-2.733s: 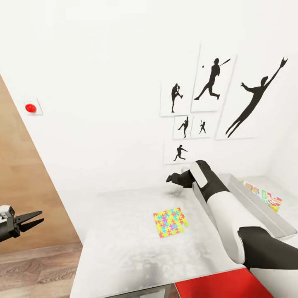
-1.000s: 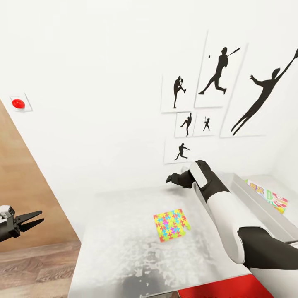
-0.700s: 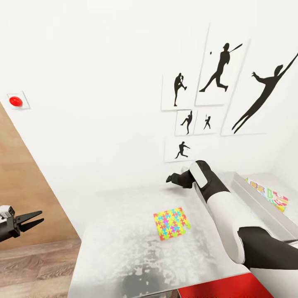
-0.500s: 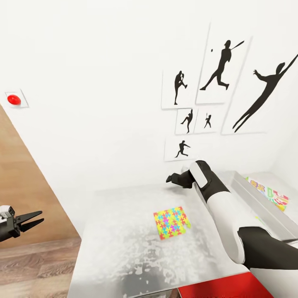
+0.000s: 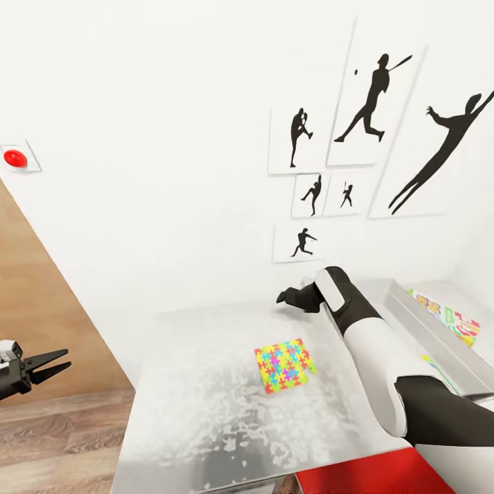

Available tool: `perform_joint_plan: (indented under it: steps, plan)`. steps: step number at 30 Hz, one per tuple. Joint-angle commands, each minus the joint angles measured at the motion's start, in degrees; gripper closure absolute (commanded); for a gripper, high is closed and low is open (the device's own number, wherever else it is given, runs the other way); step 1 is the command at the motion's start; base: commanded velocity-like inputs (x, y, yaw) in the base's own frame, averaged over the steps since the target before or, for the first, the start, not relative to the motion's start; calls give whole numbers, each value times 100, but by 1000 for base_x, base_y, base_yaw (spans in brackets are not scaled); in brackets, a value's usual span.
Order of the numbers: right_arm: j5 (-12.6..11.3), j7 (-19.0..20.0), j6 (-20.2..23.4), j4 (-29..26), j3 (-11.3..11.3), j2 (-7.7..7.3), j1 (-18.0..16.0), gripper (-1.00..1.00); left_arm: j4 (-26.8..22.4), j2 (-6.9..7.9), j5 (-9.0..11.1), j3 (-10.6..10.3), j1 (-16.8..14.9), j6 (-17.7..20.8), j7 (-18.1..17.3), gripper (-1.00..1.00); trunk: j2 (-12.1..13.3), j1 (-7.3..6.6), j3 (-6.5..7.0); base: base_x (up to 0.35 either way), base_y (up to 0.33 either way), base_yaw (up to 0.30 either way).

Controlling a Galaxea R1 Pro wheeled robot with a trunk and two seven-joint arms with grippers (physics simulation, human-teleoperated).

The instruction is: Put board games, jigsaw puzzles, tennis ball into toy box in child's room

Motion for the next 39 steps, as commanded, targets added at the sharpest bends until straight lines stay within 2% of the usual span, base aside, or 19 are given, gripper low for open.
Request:
perform_joint_plan:
  steps: [1,15,25,39]
  plan:
    - [-61,-58,9,-2,0,-2,-3,-100,-5,7,-6,2,-5,61,-24,-100,-13,3,-22,0,0,0]
    - [-51,-45,-21,8,-5,-27,10,-100,-222,38,8,2,18,61,-24,-100,-13,3,-152,0,0,0]
    - [-60,-36,-41,8,-5,-221,12,-100,-345,33,43,-12,34,61,-24,-100,-13,3,-245,0,0,0]
    - [-59,-34,-48,5,-5,-265,21,-100,-385,24,47,-14,39,61,-24,-100,-13,3,-375,0,0,0]
